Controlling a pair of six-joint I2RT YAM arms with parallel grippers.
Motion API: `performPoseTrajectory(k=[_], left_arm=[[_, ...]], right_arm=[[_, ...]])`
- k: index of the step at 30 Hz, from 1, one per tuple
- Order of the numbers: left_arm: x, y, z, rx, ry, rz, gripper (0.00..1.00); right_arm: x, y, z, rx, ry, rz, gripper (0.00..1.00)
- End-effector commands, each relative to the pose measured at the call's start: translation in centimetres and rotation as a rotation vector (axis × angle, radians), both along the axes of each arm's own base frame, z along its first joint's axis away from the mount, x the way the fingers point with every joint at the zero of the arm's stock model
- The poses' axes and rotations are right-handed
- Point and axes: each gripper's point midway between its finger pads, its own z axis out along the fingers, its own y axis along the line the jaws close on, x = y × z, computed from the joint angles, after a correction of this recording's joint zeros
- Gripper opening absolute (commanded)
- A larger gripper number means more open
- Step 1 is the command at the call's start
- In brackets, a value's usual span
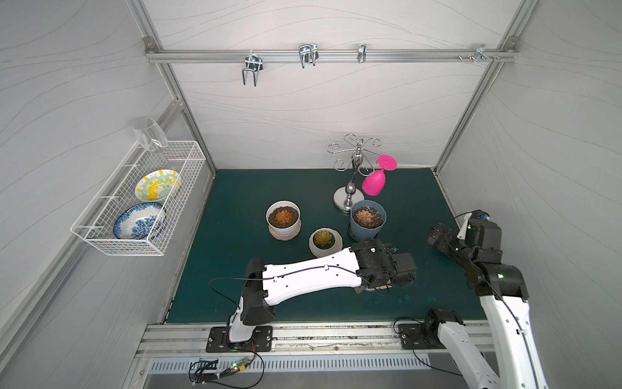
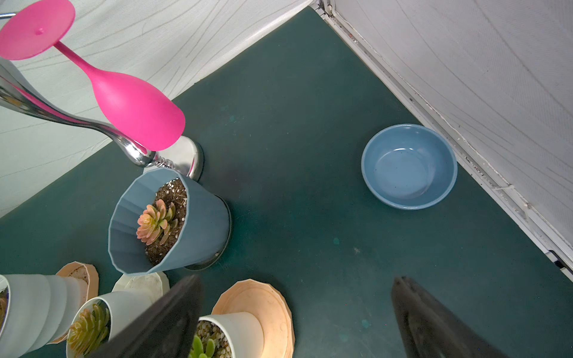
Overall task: Water the succulent around the soil edge
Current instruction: Water the soil of the potted plant with water.
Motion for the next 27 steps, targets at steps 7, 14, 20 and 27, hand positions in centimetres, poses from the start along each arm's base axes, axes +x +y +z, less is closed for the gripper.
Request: performPoseTrajectory(k=[7,14,20,27], left_arm=[[1.3,0.8,1.6,-0.047,-0.030,0.029,0.00],[2.0,1.9,1.2,-0.027,-0.013,0.061,0.00],[2.4,2.9,0.9,-0.011,-0.011,0.091,0.00],[2.3,3.8,0.3,0.003,0.000,0.111,0.00]], right_arm=[[0.0,-0.1,0.5,0.000,-0.011,0.001,0.99],[0.0,-0.1,0.4,0.002,-0.009,0.000,0.99],[0.0,0.0,0.4,0.003,-0.009,0.003,0.99],[0.1,0.0,0.4,0.002,-0.009,0.004,0.99]])
